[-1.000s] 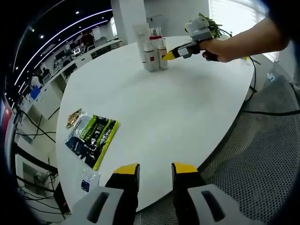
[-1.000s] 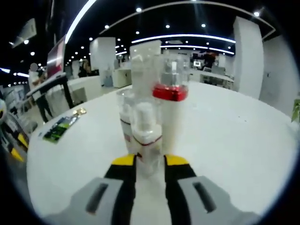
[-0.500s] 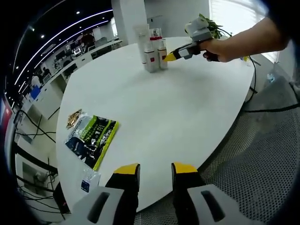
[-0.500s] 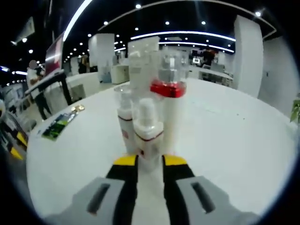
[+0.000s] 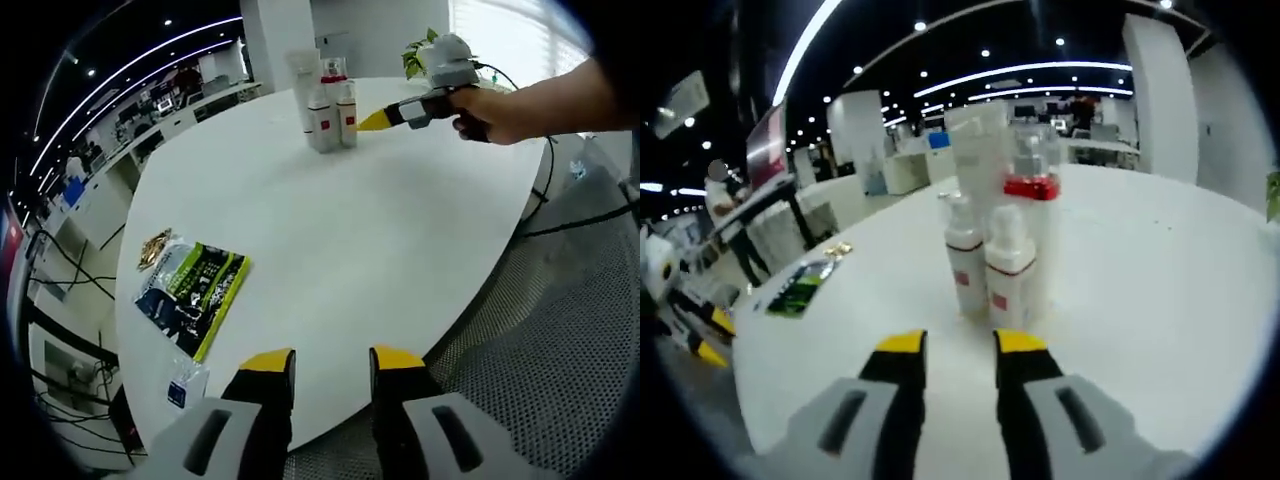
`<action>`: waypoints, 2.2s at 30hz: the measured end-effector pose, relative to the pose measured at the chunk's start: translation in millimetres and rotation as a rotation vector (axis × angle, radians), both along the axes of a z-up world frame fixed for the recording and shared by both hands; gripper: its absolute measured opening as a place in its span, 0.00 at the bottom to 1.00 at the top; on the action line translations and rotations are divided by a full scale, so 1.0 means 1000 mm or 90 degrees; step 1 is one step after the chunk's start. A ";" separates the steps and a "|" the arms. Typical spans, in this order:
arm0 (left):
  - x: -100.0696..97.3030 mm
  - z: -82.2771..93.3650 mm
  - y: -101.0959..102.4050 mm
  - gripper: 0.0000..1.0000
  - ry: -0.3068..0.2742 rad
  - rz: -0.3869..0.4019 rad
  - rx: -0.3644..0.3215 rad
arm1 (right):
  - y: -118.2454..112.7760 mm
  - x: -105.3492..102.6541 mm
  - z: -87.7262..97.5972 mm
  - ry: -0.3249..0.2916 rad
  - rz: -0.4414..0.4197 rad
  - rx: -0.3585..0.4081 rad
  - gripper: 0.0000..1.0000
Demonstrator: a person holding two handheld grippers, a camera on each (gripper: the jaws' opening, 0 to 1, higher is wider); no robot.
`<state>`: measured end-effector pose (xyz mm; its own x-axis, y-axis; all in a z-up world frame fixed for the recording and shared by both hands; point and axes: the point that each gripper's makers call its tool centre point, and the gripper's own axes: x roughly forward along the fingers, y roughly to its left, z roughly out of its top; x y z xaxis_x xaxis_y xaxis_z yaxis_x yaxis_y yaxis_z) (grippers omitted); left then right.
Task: Arrange the skincare products in the storage area until every visible bottle or jar stands upright without overlapping.
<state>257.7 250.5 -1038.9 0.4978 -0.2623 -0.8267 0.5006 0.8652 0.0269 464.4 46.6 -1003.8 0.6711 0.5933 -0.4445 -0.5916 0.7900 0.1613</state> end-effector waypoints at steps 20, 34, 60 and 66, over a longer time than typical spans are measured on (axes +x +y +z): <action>0.008 0.025 -0.019 0.34 -0.003 0.061 -0.146 | 0.046 -0.079 0.027 0.106 0.050 0.028 0.27; 0.073 0.052 0.069 0.39 0.012 0.414 -0.603 | 0.120 -0.079 0.016 0.137 0.166 -0.022 0.31; 0.120 0.001 0.139 0.54 -0.094 0.556 -0.580 | 0.265 -0.030 -0.027 0.191 0.286 -0.059 0.33; 0.121 -0.004 0.132 0.45 -0.078 0.544 -0.564 | 0.269 -0.027 -0.041 0.223 0.268 -0.055 0.32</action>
<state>378.4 382.1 -1043.4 0.8457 -0.2609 -0.4655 -0.1980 0.6565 -0.7278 437.7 315.4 -1044.5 0.1864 0.7297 -0.6579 -0.7818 0.5157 0.3505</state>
